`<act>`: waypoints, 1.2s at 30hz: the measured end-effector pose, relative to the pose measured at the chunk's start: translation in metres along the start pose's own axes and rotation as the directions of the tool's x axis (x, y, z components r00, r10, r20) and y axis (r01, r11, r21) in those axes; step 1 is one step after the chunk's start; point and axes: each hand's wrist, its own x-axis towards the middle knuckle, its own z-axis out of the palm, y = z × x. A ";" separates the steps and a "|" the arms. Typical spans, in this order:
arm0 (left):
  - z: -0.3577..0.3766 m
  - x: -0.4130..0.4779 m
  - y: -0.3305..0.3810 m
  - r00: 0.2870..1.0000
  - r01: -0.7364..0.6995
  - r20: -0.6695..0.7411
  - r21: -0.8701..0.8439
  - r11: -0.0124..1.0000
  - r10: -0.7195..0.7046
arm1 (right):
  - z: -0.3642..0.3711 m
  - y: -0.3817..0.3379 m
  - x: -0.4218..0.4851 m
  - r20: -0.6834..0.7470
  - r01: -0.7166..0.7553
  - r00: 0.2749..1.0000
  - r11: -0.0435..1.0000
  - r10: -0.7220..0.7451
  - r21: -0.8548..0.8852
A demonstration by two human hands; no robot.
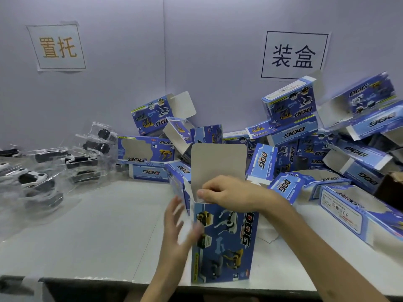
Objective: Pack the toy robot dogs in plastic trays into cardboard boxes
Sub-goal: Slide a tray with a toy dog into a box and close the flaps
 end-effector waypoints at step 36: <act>0.027 0.040 0.108 0.787 -0.616 0.588 0.732 0.292 0.186 | 0.062 0.006 -0.035 -0.564 0.468 0.312 0.393 0.764 0.792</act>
